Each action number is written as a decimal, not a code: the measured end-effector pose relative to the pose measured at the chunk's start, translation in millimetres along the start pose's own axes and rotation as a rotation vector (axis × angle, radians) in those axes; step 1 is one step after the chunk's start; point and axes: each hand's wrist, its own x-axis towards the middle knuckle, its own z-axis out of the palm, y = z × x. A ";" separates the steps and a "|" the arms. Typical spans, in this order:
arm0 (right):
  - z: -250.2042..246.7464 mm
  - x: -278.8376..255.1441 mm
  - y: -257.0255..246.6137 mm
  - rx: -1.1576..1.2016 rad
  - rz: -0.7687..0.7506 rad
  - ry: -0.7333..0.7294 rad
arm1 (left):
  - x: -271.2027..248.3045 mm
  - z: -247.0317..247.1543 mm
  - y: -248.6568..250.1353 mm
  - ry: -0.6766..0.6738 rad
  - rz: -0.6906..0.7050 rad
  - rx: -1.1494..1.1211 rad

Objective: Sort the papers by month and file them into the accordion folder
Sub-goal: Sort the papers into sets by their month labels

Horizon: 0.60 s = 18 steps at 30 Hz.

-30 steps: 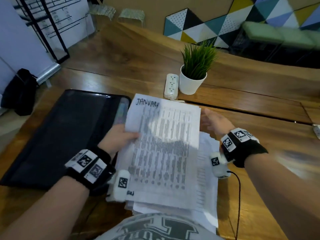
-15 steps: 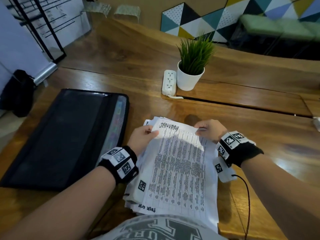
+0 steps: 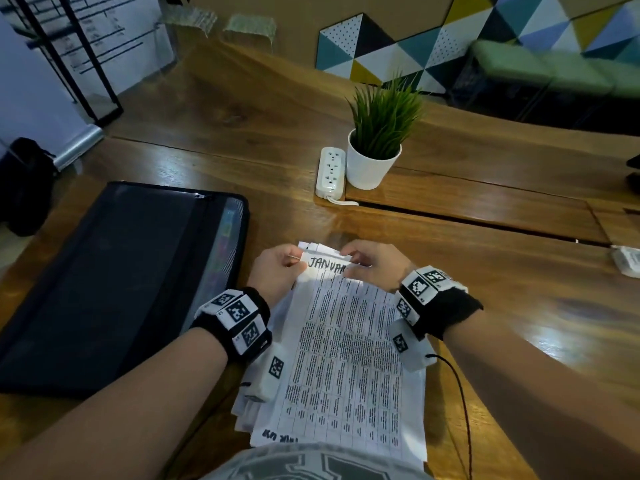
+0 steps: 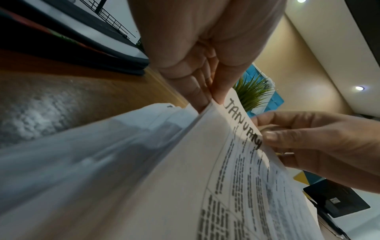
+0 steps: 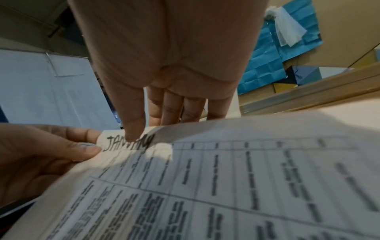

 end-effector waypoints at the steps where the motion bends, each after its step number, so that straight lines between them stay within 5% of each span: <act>1: 3.3 2.9 -4.0 0.000 -0.009 -0.007 | -1.0 0.9 1.0 -0.005 -0.002 -0.001; 5: 12.9 6.2 -12.7 -0.167 -0.057 -0.058 | -4.3 -1.9 1.7 -0.037 -0.007 -0.028; 8: 19.3 4.4 -5.5 -0.287 -0.082 -0.007 | -1.4 -13.9 -4.4 0.084 -0.009 0.044; 12: 21.6 7.9 4.5 -0.224 -0.055 -0.036 | 1.7 -22.7 -6.8 0.050 -0.177 0.201; 18: 24.7 14.1 -4.2 -0.158 -0.040 -0.111 | -3.1 -22.7 -9.1 0.039 -0.181 0.135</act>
